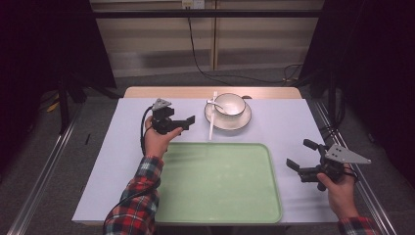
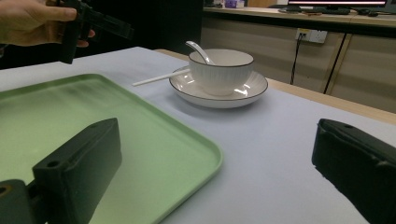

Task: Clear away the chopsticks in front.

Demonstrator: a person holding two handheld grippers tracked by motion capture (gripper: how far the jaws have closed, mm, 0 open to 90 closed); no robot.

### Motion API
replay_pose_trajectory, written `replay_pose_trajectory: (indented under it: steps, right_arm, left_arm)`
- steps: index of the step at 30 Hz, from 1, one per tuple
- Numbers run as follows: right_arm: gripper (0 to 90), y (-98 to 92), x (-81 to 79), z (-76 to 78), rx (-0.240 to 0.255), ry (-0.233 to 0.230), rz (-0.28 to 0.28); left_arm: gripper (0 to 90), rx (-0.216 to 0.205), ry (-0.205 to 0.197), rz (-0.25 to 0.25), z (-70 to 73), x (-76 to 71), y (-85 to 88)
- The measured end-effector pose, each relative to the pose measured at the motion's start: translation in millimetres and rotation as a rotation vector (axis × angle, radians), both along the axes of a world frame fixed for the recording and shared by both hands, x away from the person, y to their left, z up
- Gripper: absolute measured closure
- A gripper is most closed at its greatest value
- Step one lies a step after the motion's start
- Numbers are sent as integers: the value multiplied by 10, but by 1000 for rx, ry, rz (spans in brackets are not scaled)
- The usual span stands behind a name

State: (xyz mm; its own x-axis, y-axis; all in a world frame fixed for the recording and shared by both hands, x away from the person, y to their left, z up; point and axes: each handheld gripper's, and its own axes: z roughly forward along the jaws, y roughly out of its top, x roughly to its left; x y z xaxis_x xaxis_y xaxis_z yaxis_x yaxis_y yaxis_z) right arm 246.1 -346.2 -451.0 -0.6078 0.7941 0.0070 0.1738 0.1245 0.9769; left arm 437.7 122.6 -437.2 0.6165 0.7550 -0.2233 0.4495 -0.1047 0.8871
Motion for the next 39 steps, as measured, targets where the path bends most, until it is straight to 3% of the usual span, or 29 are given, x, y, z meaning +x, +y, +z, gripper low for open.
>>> replay_pose_trajectory:
  steps: [11, 25, 28, 32, 34, 37, 39]
  right_arm:
    - [8, 1, 1, 3, 3, -12, -2]
    - [9, 6, -1, 0, -2, -5, -1]
    - [9, 6, 1, -1, 1, -12, -4]
    - [9, 3, 4, 0, -2, -12, -4]
    - [10, 5, 5, -1, -5, -11, -6]
    - [11, 0, 6, -1, -7, -20, -8]
    - [11, -5, 5, 1, -9, -20, -5]
  left_arm:
    - [29, 27, 16, -7, -56, 184, -234]
    - [36, 72, 57, 24, -188, 427, -341]
    - [38, 61, 62, 21, -197, 461, -364]
    - [45, 86, 73, 45, -225, 530, -415]
    - [45, 101, 78, 43, -240, 548, -446]
    - [45, 91, 77, 44, -271, 575, -497]
    - [45, 116, 83, 32, -294, 598, -513]
